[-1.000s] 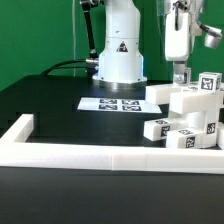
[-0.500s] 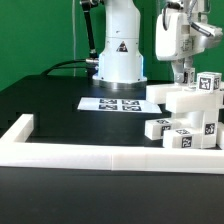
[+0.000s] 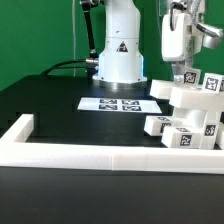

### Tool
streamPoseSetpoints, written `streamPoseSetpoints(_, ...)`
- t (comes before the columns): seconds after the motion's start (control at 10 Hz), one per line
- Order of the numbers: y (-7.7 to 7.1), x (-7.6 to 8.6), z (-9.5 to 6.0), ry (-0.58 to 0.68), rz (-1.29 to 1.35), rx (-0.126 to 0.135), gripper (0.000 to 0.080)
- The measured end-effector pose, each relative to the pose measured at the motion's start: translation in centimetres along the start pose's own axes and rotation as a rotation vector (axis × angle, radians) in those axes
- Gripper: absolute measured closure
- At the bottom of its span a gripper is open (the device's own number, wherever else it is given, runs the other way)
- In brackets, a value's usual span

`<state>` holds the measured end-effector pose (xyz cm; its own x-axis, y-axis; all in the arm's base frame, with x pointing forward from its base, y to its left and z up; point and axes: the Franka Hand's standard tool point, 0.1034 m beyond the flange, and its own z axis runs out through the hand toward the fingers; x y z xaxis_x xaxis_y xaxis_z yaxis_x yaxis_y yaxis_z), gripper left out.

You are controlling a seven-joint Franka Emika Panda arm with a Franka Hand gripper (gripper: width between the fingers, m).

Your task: Assemble chair

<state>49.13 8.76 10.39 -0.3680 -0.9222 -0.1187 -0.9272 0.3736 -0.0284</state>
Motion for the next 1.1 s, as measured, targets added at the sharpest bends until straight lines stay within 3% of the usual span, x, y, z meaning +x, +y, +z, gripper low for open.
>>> streamPoseSetpoints(0.8,-0.51,0.86,-0.01,0.012,-0.818,-0.009,0.0150)
streamPoseSetpoints(1.1,-0.28,0.20,-0.60,-0.001,-0.902,0.000,0.0150)
